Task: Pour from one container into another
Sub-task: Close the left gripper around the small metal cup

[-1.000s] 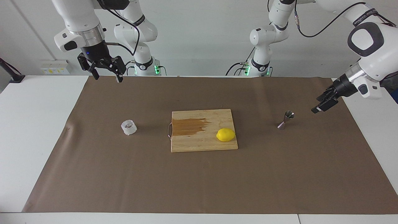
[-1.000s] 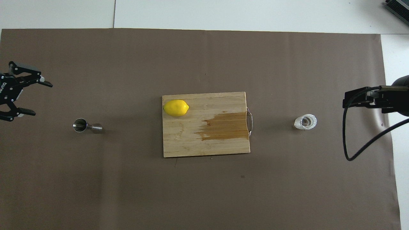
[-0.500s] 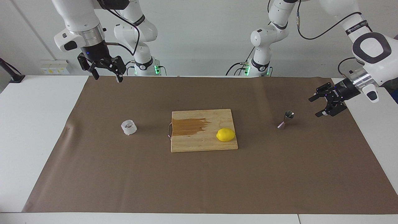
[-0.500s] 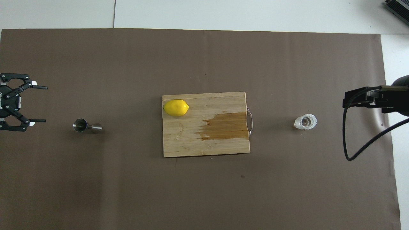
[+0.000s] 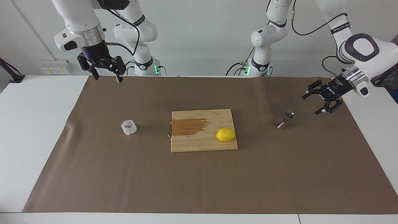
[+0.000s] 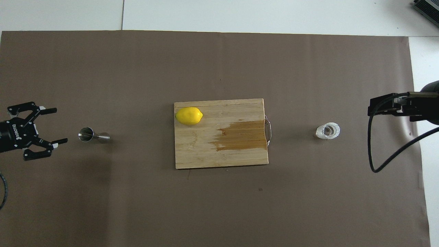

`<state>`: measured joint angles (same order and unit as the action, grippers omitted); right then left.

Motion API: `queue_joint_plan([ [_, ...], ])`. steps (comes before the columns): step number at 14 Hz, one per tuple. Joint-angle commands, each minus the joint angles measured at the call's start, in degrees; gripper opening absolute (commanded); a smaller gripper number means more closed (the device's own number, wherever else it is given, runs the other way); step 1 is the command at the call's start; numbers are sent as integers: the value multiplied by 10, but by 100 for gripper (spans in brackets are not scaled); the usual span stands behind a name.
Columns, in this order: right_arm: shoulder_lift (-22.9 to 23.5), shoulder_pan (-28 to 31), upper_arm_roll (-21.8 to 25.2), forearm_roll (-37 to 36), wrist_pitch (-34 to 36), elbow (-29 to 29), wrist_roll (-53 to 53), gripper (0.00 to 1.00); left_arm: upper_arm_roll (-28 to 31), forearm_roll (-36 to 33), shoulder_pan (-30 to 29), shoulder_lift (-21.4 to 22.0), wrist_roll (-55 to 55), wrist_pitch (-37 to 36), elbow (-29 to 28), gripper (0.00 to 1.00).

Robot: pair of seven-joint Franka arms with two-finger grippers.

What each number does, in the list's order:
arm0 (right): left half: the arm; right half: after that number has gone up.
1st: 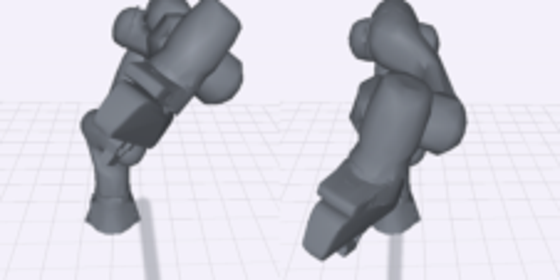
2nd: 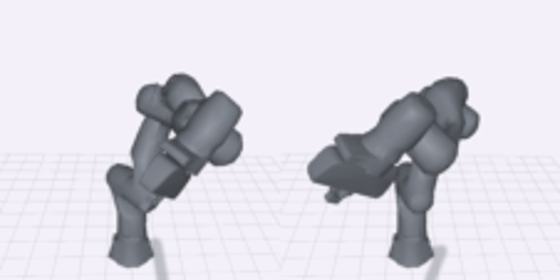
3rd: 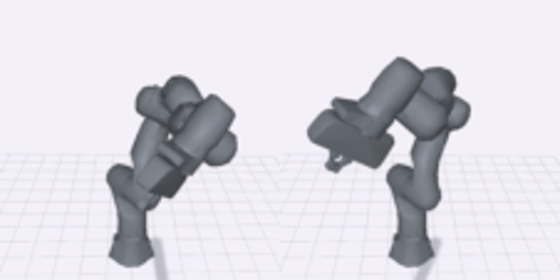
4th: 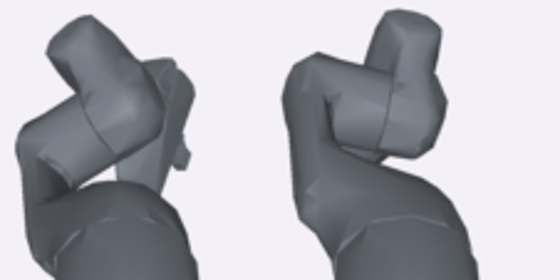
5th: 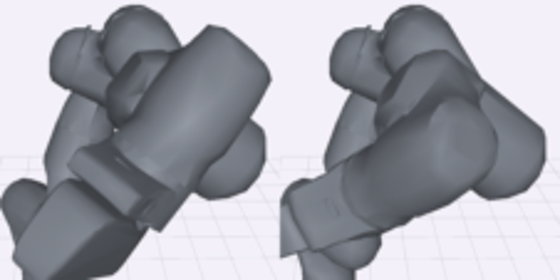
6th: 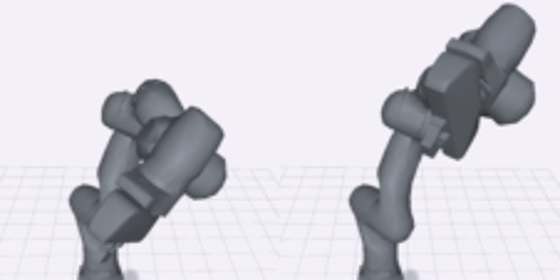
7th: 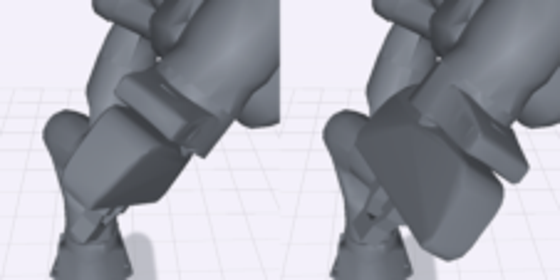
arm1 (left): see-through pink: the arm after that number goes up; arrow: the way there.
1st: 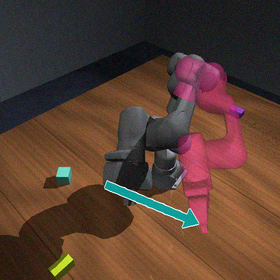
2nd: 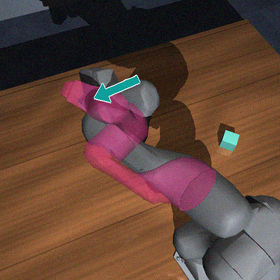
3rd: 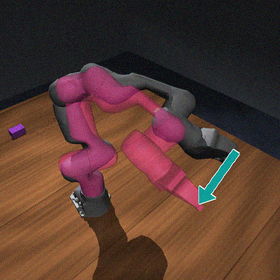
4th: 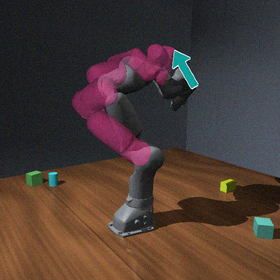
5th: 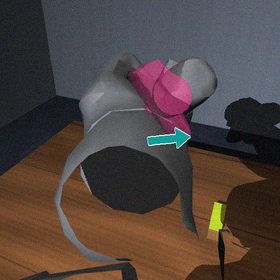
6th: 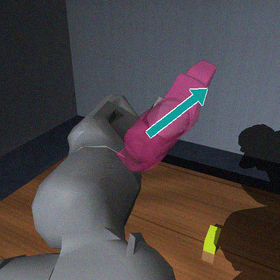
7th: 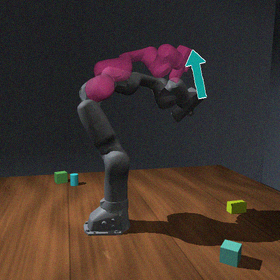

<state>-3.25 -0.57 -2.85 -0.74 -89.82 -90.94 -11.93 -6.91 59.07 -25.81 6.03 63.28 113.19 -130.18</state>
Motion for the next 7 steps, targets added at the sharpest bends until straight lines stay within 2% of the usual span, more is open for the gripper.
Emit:
queue_joint_plan([
  [1, -11, 10, -4, 14, 4, -9, 12, 100, -3, 47, 6, 57, 18, 55, -92, 100],
  [3, -11, 10, -4, 15, 4, -9, 12, 100, -5, 56, 10, 64, 16, 84, -121, 100],
  [7, -11, 10, -4, 15, 4, -9, 12, 100, -5, 95, 67, 59, 15, 163, -141, 100],
])
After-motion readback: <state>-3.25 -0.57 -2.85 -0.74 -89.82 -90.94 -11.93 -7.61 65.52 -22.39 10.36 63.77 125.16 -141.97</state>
